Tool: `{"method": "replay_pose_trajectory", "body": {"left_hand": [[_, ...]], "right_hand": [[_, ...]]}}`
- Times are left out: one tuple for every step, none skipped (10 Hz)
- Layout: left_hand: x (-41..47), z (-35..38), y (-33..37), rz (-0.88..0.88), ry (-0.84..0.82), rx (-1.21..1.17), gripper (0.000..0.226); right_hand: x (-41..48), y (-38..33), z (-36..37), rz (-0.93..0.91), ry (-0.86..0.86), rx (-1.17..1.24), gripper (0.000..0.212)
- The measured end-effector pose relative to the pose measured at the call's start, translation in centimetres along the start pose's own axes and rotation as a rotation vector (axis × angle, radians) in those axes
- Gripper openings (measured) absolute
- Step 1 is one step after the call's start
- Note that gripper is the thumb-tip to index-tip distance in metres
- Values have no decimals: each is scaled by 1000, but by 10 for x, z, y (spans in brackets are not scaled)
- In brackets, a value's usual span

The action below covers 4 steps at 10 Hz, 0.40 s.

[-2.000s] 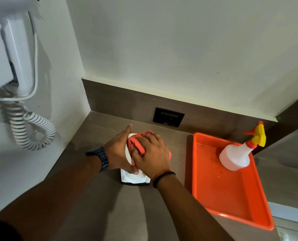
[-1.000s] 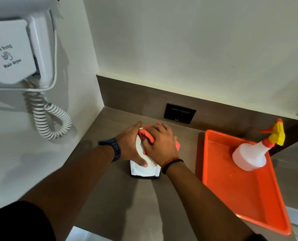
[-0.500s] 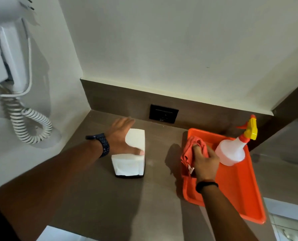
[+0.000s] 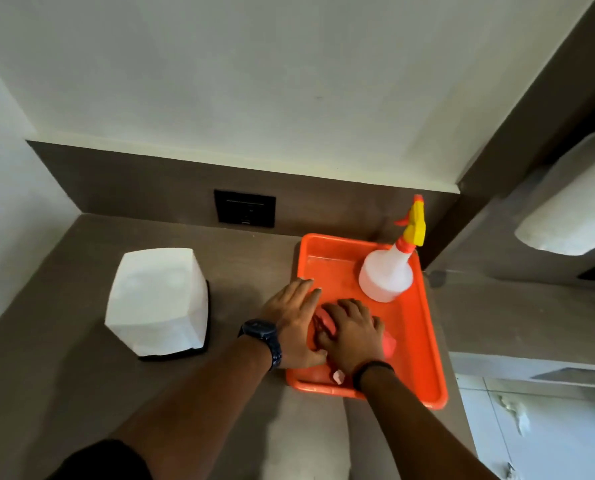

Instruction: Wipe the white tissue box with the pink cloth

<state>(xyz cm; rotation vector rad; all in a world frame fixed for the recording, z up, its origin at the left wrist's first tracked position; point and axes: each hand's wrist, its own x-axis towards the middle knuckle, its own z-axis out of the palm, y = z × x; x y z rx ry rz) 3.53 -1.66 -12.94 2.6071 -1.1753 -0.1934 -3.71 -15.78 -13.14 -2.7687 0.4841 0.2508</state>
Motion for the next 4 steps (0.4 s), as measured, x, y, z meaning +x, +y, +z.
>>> {"method": "replay_pose_trajectory", "body": {"left_hand": [[-2, 14, -1, -1, 12, -2, 102], [-2, 16, -1, -29, 9, -24, 97], [-2, 14, -1, -16, -19, 2, 98], [-3, -1, -1, -20, -42, -6, 103]], "right_hand": [[6, 2, 10, 8, -25, -5, 62], [7, 3, 14, -2, -41, 2, 64], [7, 2, 11, -2, -59, 42, 66], [2, -1, -3, 33, 63, 164, 63]]}}
